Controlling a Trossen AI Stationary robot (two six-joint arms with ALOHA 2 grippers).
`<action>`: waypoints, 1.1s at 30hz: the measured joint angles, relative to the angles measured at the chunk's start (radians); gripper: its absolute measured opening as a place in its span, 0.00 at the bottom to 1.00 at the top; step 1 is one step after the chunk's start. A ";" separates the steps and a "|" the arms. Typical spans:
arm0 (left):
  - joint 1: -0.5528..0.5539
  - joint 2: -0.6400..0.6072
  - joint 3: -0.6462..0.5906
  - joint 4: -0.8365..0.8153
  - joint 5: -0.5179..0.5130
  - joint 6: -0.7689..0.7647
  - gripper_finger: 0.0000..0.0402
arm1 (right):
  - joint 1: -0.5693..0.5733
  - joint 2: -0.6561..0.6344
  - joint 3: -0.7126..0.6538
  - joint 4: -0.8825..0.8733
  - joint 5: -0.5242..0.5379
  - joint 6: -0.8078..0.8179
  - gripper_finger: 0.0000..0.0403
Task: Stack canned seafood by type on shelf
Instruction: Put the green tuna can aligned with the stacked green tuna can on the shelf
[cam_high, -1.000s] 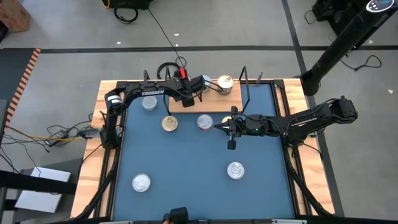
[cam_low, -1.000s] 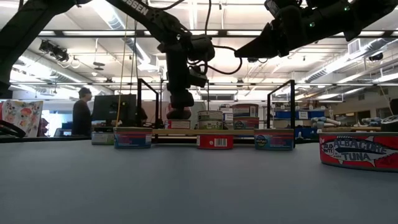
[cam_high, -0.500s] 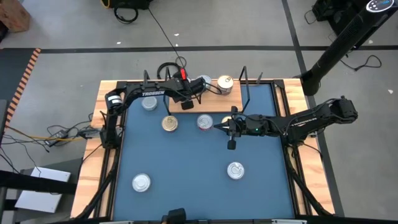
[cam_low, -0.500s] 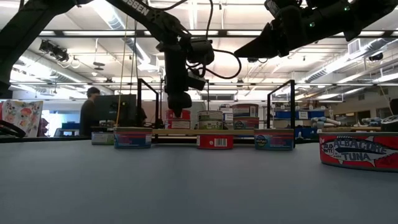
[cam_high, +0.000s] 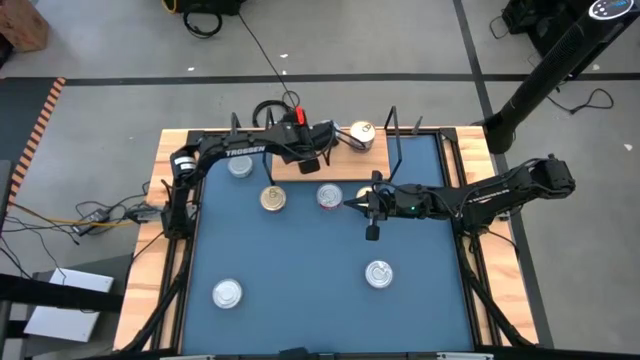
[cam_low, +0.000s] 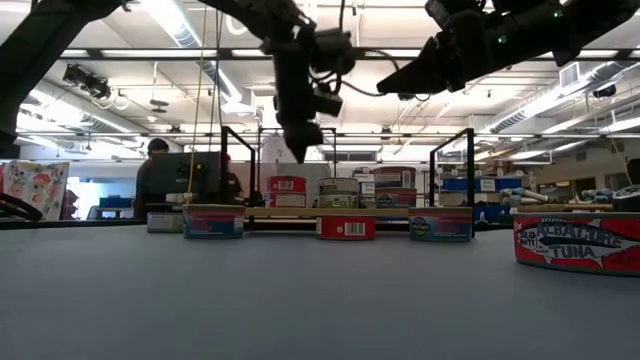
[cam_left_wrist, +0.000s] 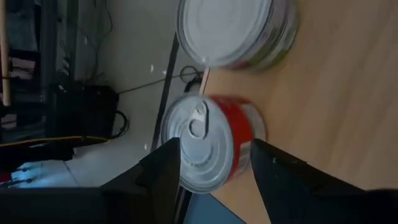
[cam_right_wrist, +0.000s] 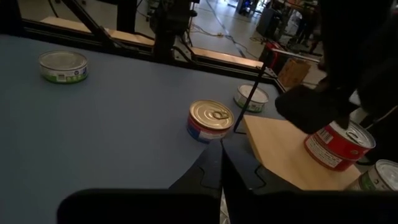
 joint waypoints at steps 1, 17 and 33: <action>-0.008 -0.002 0.012 -0.001 0.003 -0.003 0.49 | 0.000 0.000 0.000 -0.005 0.000 0.000 0.04; -0.129 -0.168 -0.060 0.207 0.302 -0.028 0.29 | 0.000 0.000 0.000 -0.036 0.000 0.000 0.04; -0.328 -0.507 -0.602 0.645 0.368 -0.044 0.10 | 0.003 0.001 0.001 -0.078 -0.008 0.030 0.04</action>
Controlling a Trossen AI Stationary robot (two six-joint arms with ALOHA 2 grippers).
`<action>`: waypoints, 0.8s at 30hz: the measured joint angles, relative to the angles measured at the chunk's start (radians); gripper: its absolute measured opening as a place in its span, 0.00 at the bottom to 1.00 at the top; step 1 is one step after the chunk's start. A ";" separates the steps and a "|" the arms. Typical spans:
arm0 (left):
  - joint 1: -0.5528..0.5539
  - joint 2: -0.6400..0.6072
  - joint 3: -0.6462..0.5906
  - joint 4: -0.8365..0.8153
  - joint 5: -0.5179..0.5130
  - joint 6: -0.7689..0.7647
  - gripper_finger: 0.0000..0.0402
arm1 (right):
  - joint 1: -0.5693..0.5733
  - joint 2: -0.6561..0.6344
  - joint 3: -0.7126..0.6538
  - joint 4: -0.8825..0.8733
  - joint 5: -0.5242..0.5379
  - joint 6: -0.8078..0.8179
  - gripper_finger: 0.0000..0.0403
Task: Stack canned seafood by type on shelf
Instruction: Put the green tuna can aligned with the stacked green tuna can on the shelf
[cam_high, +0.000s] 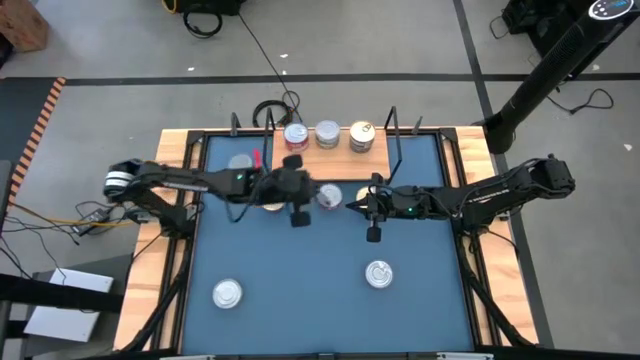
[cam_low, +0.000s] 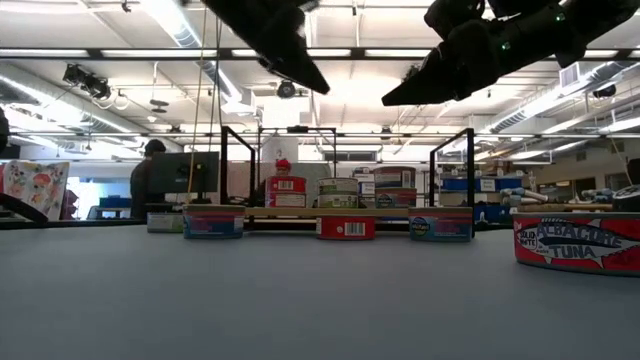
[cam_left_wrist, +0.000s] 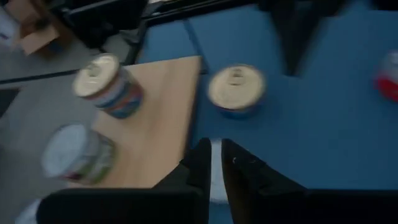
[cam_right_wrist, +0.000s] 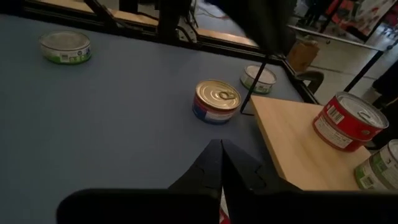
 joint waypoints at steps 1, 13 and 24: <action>-0.017 -0.020 -0.022 0.000 0.004 -0.016 0.10 | 0.003 0.000 0.000 -0.006 0.000 0.000 0.04; -0.259 -0.153 -0.085 -0.280 0.161 -0.164 0.10 | 0.063 0.000 0.000 -0.014 0.010 0.077 0.04; -0.460 -0.135 -0.084 -0.456 0.359 -0.490 0.10 | 0.085 0.000 0.000 -0.028 0.030 0.131 0.04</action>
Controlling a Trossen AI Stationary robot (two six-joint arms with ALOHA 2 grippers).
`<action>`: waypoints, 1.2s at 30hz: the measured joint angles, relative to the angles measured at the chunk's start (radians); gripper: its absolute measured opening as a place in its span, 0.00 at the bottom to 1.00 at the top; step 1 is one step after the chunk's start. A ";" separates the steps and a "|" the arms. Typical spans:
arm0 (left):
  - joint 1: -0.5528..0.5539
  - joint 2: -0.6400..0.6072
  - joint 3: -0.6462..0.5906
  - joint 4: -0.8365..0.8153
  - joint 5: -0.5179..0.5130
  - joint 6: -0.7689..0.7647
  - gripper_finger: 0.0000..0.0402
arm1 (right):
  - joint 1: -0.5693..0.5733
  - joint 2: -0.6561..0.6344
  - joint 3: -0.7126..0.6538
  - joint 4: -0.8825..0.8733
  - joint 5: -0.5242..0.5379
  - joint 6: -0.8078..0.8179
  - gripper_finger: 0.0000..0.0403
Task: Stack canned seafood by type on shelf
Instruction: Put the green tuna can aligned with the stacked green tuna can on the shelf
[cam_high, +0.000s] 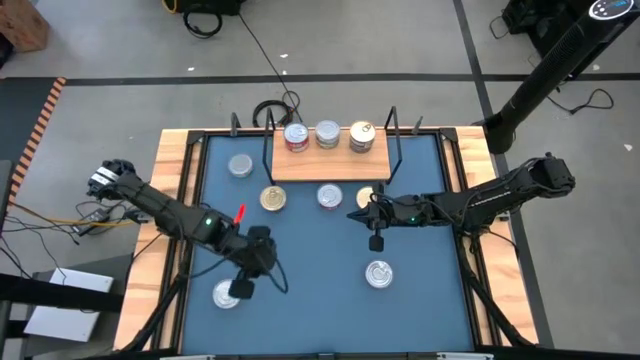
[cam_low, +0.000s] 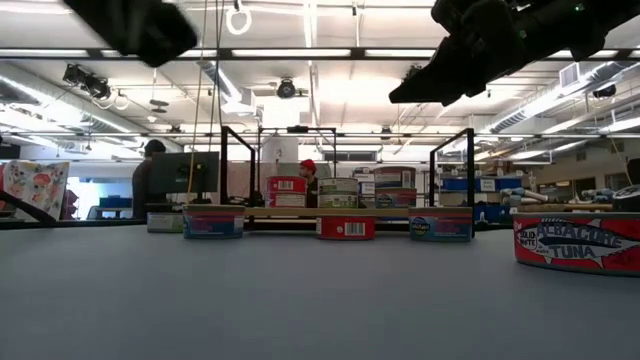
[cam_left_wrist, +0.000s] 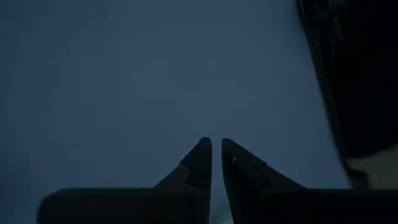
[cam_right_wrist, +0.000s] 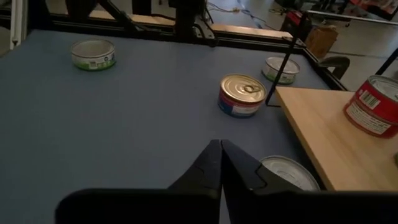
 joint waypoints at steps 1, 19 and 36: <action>-0.019 0.002 0.000 -0.019 0.009 -0.040 0.10 | 0.001 0.000 0.000 -0.001 0.000 0.000 0.05; -0.167 0.185 0.000 -0.244 0.108 -0.116 0.22 | 0.000 0.000 0.000 -0.012 0.000 0.000 0.05; -0.162 0.253 -0.120 -0.247 0.139 -0.030 0.13 | 0.001 0.000 -0.001 -0.011 0.000 0.017 0.05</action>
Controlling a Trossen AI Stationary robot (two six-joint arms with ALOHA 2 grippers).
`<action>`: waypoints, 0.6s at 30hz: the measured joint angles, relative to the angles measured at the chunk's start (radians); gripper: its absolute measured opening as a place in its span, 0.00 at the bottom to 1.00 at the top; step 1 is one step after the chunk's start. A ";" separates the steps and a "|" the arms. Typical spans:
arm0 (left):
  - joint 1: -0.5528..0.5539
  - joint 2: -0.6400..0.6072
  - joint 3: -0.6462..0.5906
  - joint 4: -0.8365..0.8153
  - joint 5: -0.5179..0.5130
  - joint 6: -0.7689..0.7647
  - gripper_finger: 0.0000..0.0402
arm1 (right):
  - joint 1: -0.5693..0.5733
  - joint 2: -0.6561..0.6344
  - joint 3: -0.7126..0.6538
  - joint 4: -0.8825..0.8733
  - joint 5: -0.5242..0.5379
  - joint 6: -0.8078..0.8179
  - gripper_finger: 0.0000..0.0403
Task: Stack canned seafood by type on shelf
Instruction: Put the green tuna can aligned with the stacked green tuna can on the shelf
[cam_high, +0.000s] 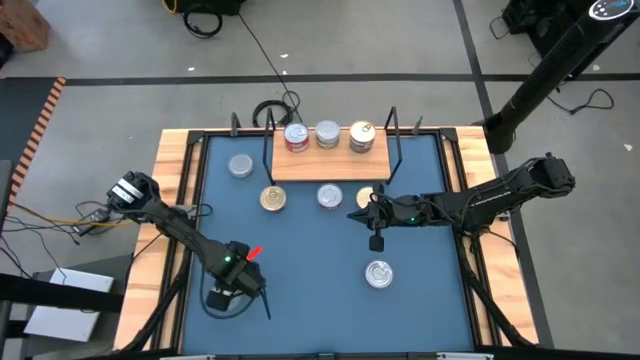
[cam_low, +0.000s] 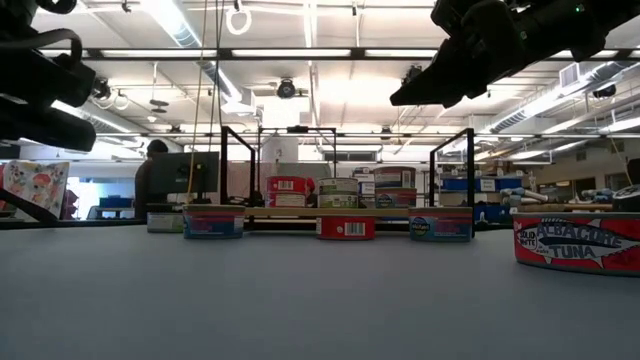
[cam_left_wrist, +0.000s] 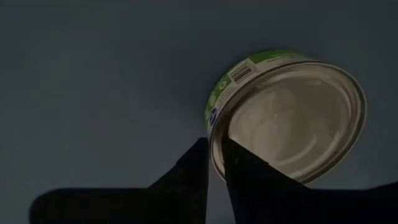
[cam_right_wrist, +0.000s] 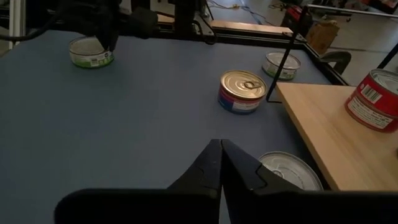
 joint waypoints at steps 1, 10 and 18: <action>0.000 0.000 0.000 0.001 0.001 0.006 0.12 | 0.000 0.000 0.000 0.000 0.000 0.000 0.04; 0.045 0.005 0.022 0.031 -0.014 0.051 0.01 | 0.000 0.000 0.000 0.000 0.000 0.000 0.03; 0.115 0.007 0.047 0.118 -0.071 0.100 0.00 | 0.000 0.000 0.000 0.001 0.000 0.000 0.04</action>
